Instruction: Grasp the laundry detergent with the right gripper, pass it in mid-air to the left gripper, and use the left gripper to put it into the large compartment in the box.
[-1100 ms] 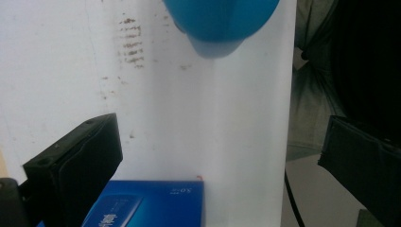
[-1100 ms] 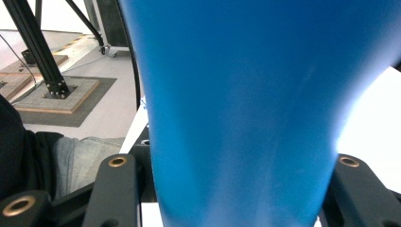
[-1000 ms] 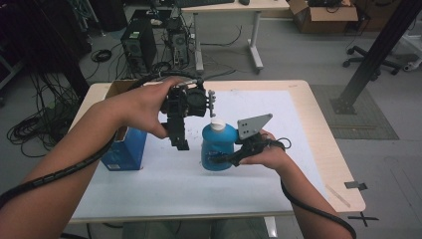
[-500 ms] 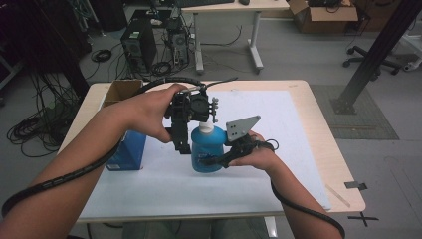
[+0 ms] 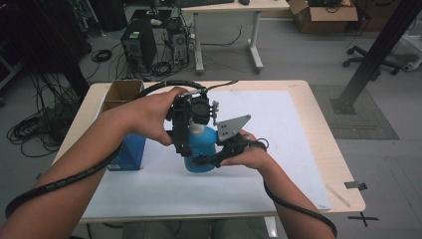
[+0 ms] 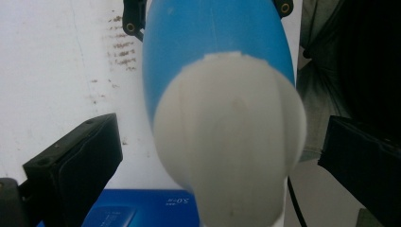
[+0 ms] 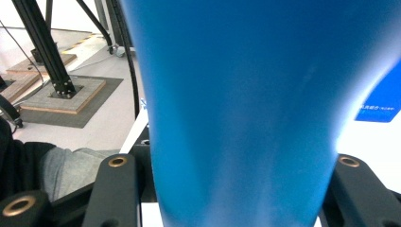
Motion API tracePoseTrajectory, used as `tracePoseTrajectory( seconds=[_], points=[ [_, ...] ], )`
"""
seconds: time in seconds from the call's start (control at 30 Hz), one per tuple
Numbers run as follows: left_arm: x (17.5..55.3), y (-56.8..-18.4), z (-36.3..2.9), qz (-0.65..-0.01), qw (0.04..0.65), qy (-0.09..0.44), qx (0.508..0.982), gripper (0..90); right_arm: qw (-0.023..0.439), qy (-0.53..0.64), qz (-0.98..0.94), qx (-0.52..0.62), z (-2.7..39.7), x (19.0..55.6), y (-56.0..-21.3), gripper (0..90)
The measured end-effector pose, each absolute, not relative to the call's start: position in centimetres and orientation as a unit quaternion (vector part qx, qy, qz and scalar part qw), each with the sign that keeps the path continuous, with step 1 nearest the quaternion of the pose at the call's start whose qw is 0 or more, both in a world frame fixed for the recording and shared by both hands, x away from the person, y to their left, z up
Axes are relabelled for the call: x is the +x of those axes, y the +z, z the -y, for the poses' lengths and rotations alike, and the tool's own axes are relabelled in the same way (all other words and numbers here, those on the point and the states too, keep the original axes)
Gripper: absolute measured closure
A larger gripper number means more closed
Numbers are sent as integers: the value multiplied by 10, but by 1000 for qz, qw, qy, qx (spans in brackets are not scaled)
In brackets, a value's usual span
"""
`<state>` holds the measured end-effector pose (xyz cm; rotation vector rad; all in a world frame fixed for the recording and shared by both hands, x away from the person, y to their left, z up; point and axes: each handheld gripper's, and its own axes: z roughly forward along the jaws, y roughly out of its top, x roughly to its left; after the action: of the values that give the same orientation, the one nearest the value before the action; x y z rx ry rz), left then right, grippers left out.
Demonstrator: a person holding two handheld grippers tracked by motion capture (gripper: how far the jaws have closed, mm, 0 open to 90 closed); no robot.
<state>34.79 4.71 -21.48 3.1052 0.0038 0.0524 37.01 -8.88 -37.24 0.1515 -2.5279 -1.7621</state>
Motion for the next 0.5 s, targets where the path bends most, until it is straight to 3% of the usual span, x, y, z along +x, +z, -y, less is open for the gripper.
tracePoseTrajectory(
  seconds=[0.5],
  points=[
    [348,-221,-47,-2,21,18,1000,2,29,-562,825,53,75,370,-376,453]
  ],
)
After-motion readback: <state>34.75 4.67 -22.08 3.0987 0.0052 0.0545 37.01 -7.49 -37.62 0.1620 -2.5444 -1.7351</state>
